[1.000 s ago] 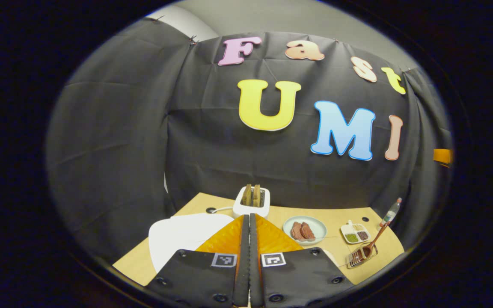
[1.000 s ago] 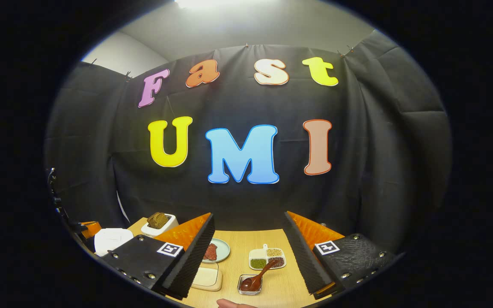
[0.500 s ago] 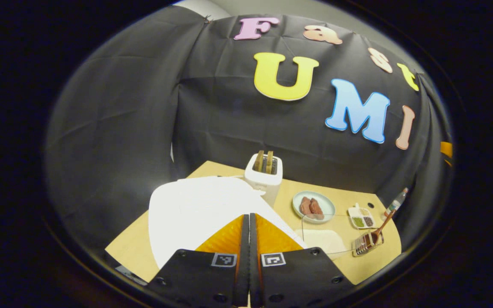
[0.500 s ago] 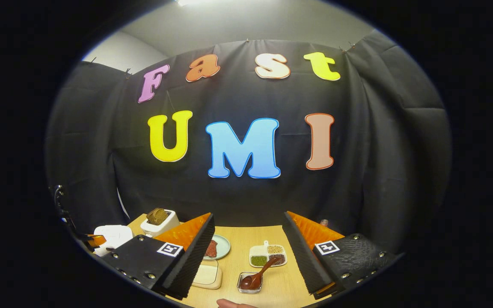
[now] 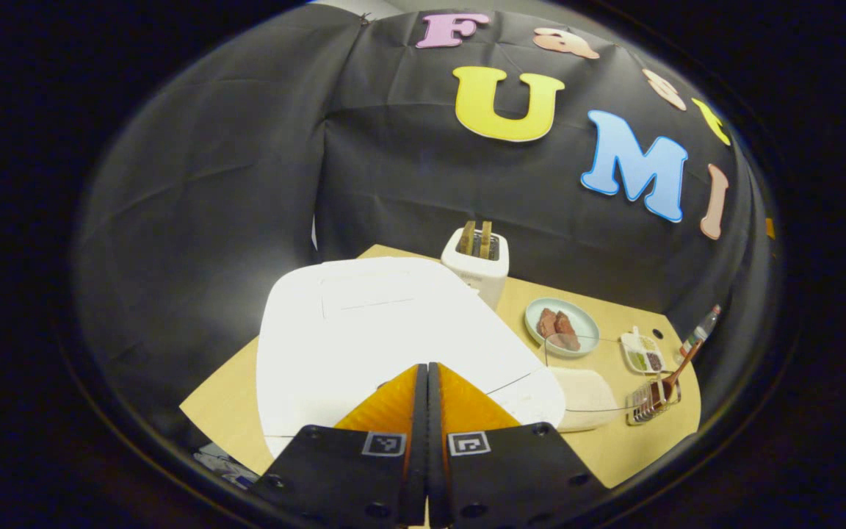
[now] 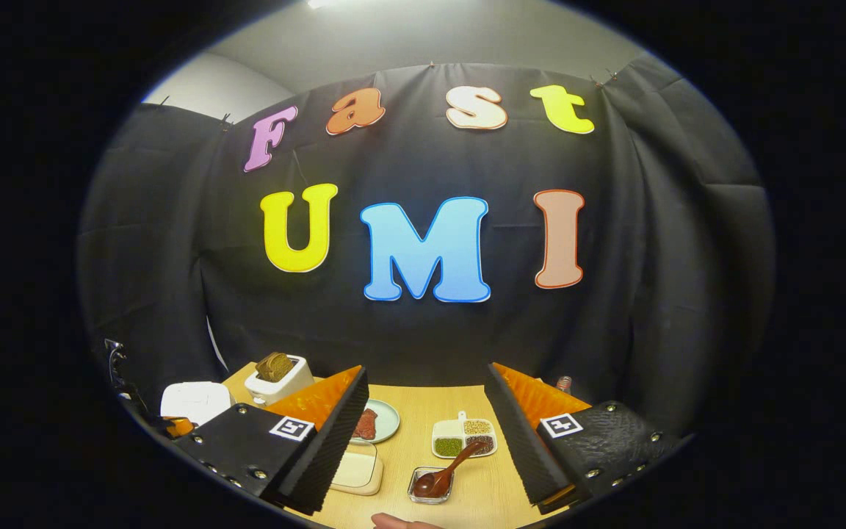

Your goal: Close the left gripper, press the button to open the rice cooker; take a wooden spoon from the chopstick holder with the right hand, scoop a spoonful of rice and pour it into the rice cooker, then put the wooden spoon back into the chopstick holder.

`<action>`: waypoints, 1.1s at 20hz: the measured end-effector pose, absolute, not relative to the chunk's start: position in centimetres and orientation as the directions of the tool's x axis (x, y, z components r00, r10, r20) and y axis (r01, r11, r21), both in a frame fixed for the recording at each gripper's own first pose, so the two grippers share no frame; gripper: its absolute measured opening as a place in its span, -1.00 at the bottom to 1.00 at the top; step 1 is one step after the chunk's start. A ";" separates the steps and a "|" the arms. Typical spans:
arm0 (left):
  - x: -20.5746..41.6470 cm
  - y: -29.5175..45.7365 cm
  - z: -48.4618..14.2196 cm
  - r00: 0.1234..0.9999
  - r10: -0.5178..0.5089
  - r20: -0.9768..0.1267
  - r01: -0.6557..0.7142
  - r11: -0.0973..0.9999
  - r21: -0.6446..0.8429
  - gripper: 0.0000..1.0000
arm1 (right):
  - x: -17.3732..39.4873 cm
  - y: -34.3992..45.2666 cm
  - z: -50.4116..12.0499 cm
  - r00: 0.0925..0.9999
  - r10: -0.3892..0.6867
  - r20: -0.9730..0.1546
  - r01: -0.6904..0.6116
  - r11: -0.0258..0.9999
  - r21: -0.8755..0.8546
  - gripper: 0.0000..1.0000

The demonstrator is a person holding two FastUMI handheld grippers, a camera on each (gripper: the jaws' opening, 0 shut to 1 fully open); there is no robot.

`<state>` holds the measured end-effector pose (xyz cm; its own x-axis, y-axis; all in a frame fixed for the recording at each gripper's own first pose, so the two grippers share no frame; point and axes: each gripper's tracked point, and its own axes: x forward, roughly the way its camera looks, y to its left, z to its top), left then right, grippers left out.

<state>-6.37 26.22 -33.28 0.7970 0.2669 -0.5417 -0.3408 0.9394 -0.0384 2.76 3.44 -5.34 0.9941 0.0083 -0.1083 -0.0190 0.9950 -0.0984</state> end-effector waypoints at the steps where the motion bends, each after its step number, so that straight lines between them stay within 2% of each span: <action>1: -6.4 26.2 -33.4 0.786 0.266 -0.559 -0.343 0.939 -0.036 -0.86 | 2.8 3.5 -5.4 0.994 0.013 -0.111 -0.024 0.995 -0.097 0.93; 2: -6.7 26.1 -33.7 0.763 0.257 -0.593 -0.345 0.938 -0.038 -0.86 | 2.8 3.7 -5.5 0.994 0.020 -0.111 -0.030 0.995 -0.094 0.93; 5: -6.4 26.4 -33.3 0.762 0.247 -0.599 -0.337 0.941 -0.042 -0.85 | 2.9 4.2 -5.4 0.994 0.033 -0.108 -0.042 0.996 -0.082 0.94; 7: -6.2 26.6 -31.9 0.787 0.277 -0.550 -0.331 0.944 0.002 -0.78 | 2.9 4.0 -5.2 0.994 0.034 -0.103 -0.044 0.995 -0.091 0.94; 9: -5.6 26.2 -28.2 0.834 0.309 -0.457 -0.322 0.945 0.051 -0.84 | 2.9 3.5 -5.3 0.994 0.026 -0.102 -0.037 0.994 -0.100 0.93; 10: -4.9 25.9 -26.5 0.857 0.315 -0.407 -0.318 0.946 0.062 -0.65 | 3.1 3.3 -5.4 0.994 0.024 -0.104 -0.034 0.995 -0.097 0.93; 12: -3.5 24.8 -21.9 0.903 0.302 -0.305 -0.296 0.953 0.069 0.17 | 3.2 3.0 -5.5 0.994 0.016 -0.105 -0.025 0.996 -0.085 0.93; 14: -2.5 23.6 -18.1 0.932 0.281 -0.229 -0.271 0.960 0.074 0.83 | 3.1 2.9 -5.3 0.995 0.020 -0.093 -0.026 0.997 -0.067 0.93; 16: -1.6 21.9 -15.5 0.951 0.246 -0.187 -0.243 0.969 0.039 0.91 | 3.2 2.6 -5.3 0.996 0.015 -0.086 -0.021 0.997 -0.074 0.93; 21: -0.6 19.5 -10.1 0.975 0.209 -0.073 -0.207 0.978 0.038 0.87 | 3.1 1.1 -5.7 0.997 -0.019 -0.070 0.013 0.997 -0.078 0.93; 22: -0.5 19.4 -9.2 0.977 0.204 -0.055 -0.202 0.978 0.041 0.93 | 3.0 0.6 -5.8 0.997 -0.031 -0.068 0.025 0.997 -0.078 0.93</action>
